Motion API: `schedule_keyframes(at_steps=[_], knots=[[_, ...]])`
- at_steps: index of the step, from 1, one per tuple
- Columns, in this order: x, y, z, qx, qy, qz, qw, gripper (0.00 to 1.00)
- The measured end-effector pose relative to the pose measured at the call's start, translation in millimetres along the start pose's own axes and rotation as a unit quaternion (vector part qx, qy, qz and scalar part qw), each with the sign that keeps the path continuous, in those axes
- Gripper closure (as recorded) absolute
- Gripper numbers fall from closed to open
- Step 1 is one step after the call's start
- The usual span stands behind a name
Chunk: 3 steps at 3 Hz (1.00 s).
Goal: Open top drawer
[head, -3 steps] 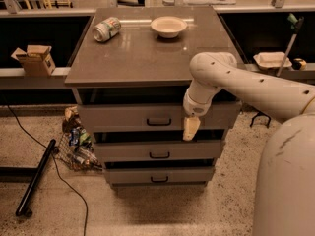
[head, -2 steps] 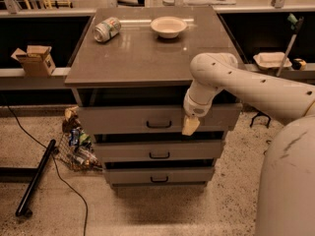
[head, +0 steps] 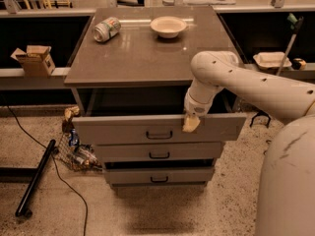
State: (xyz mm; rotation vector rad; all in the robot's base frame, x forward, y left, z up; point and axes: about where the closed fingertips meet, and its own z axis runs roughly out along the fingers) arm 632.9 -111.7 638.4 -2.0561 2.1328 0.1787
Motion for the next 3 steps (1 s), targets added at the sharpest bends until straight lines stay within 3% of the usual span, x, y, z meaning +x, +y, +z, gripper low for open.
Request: schedule_keyframes(at_steps=[1, 3], knots=[[7.1, 13.0, -11.5, 0.019, -0.02, 0.02, 0.9994, 0.35], [7.2, 13.0, -10.5, 0.019, -0.02, 0.02, 0.9994, 0.0]])
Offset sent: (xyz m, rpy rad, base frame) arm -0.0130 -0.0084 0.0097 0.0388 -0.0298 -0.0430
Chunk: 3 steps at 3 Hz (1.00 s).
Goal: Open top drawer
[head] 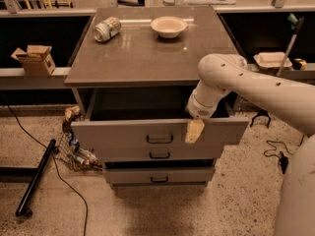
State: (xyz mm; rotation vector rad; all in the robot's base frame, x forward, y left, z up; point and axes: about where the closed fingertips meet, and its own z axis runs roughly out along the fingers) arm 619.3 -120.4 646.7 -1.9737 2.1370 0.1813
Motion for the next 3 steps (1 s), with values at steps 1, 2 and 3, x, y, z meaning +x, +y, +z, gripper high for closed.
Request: schedule_keyframes(at_steps=[1, 2, 3], knots=[[0, 0, 0, 0.0, 0.0, 0.0, 1.0, 0.0], [3, 13, 5, -0.027, 0.01, -0.015, 0.9995, 0.0], [13, 43, 0, -0.057, 0.038, -0.022, 0.9974, 0.0]])
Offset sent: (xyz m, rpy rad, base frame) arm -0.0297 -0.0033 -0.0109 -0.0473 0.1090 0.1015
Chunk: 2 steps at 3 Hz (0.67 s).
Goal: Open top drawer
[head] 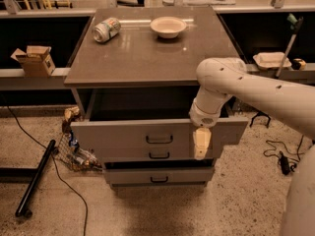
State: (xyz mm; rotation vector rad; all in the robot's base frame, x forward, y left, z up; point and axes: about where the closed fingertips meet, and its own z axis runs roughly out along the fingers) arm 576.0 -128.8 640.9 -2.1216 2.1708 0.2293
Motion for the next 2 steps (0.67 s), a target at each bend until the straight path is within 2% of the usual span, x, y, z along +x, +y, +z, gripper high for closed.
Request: schedule_keyframes(at_steps=[1, 2], knots=[[11, 31, -8, -0.02, 0.027, 0.004, 0.9994, 0.0], [18, 50, -9, -0.038, 0.043, 0.01, 0.9983, 0.13]])
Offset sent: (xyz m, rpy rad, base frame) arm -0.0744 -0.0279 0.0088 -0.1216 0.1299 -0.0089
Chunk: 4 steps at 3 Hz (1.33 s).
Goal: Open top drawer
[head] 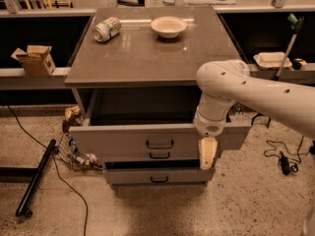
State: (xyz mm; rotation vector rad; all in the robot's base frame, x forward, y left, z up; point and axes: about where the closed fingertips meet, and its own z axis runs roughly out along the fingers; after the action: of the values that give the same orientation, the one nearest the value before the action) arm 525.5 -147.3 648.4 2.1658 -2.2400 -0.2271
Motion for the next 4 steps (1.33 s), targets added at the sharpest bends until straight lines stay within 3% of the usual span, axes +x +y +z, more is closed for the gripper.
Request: schedule_keyframes(at_steps=[1, 3, 4], knots=[[5, 12, 1, -0.013, 0.008, 0.003, 0.9999, 0.36], [11, 30, -9, -0.002, 0.015, 0.017, 0.9997, 0.85], [11, 30, -8, -0.002, 0.015, 0.017, 0.9997, 0.83]])
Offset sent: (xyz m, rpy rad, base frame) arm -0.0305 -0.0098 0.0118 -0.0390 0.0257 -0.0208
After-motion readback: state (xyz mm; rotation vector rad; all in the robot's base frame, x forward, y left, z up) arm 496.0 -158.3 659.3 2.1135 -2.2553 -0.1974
